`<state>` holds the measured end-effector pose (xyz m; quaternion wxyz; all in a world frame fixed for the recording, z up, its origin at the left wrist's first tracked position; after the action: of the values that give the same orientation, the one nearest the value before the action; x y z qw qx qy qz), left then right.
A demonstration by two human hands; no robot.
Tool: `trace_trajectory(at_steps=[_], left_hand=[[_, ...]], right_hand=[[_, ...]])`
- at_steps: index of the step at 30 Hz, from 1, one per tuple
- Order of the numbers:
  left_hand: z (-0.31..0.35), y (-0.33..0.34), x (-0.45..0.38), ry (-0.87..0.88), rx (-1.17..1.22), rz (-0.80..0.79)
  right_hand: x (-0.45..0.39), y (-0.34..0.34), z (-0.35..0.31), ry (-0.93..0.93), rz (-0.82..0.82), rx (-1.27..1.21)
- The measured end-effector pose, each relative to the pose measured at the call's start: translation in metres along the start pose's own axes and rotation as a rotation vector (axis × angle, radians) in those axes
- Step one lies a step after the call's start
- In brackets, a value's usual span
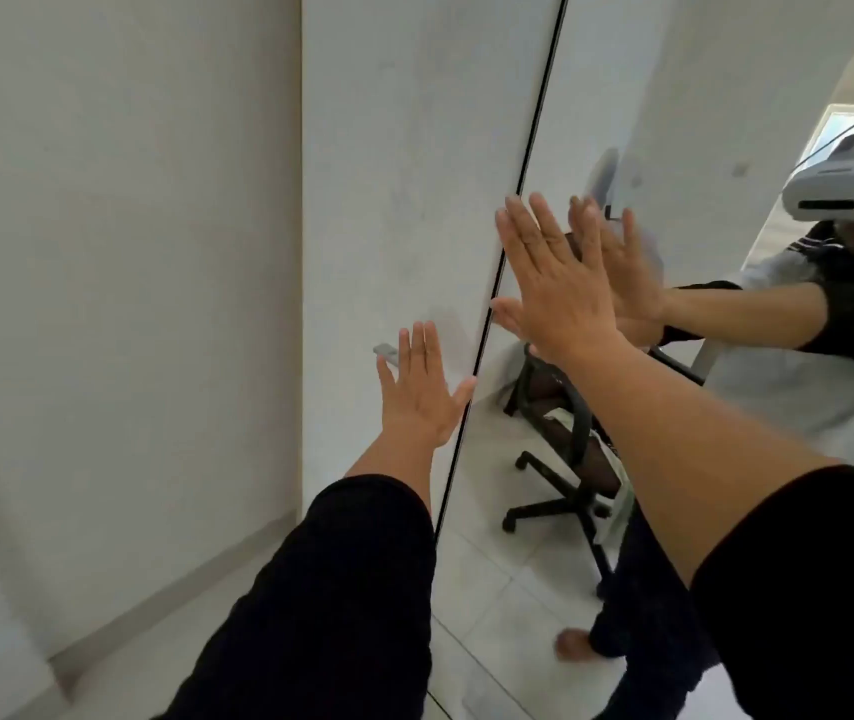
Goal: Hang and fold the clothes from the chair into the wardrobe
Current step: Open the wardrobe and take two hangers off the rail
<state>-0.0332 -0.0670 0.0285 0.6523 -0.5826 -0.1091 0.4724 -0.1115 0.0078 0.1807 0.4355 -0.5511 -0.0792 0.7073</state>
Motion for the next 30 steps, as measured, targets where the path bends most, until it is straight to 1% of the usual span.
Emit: trace_trajectory(at_steps=[2, 5, 7, 11, 14, 19, 22, 25, 30], left_hand=[[-0.002, 0.014, -0.011, -0.076, 0.01, -0.034], [-0.005, 0.039, -0.027, -0.173, 0.049, -0.105], [-0.004, 0.052, -0.032, -0.212, 0.046, -0.146], [-0.007, 0.062, -0.04, -0.278, 0.045, -0.133], [-0.011, 0.058, -0.042, -0.248, -0.009, -0.092], [-0.023, 0.053, -0.041, -0.146, -0.089, -0.059], [-0.033, 0.047, -0.033, -0.096, -0.094, -0.012], [-0.043, 0.037, -0.018, -0.064, -0.069, -0.001], [-0.067, 0.017, 0.009, -0.034, -0.065, -0.033]], right_hand=[[-0.013, 0.013, -0.002, -0.026, 0.02, 0.044], [-0.025, 0.032, -0.003, -0.06, 0.1, 0.128], [-0.033, 0.039, 0.0, -0.073, 0.104, 0.159], [-0.044, 0.048, 0.005, -0.068, 0.087, 0.168], [-0.046, 0.041, 0.01, -0.117, 0.125, 0.078], [-0.048, 0.045, 0.008, -0.099, 0.229, 0.161], [-0.046, 0.043, -0.007, -0.104, 0.19, 0.064], [-0.046, 0.035, -0.023, -0.098, 0.169, 0.019], [-0.042, 0.005, -0.047, 0.005, 0.113, -0.084]])
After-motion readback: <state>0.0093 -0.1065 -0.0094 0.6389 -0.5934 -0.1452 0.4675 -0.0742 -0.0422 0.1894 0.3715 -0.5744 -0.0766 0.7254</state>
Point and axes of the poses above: each hand's wrist, its own x-axis away from the middle knuckle, its own y-axis out of the palm, z = x × y, the point moved 8 cm from there along -x, towards the middle knuckle, and after that the axes turned 9 degrees about y, right-handed, at the moved point
